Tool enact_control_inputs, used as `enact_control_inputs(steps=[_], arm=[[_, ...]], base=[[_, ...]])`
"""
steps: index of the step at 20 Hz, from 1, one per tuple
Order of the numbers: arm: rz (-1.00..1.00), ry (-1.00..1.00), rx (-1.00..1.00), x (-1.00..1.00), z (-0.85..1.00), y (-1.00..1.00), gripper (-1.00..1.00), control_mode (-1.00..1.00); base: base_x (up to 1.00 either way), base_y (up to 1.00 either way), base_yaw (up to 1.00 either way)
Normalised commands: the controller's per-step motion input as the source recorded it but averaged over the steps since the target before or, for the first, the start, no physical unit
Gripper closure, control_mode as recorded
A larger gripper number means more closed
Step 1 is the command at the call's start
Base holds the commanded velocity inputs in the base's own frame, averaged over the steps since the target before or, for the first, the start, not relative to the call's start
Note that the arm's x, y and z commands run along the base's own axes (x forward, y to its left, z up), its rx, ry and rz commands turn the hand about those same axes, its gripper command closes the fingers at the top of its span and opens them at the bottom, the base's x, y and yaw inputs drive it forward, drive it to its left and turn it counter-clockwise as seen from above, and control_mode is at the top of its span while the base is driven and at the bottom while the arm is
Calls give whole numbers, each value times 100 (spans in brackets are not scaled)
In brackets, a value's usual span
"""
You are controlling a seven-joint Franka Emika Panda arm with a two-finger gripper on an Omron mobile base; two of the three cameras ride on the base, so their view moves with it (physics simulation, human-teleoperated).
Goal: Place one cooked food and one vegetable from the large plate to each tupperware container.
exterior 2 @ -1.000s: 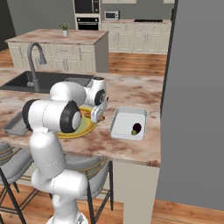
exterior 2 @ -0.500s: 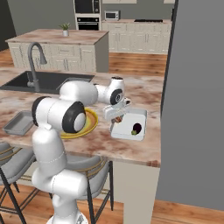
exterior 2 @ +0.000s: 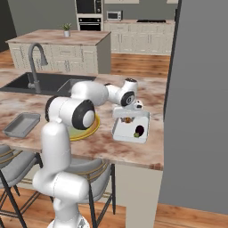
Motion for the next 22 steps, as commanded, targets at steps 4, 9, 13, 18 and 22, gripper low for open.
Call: enact_control_inputs(steps=[4, 9, 13, 18, 22], arm=[[-25, -21, 0, 16, -14, 10, 100, -100], [-33, -3, 0, 0, -38, 5, 100, -100], [-18, 3, -2, -1, -34, 7, 100, -100], [-7, 0, -3, 4, -15, 0, 100, -100], [-1, 0, 0, 8, -19, -1, 100, -100]], base=[[0, 0, 0], [0, 0, 0], [0, 0, 0], [0, 0, 0], [0, 0, 0]])
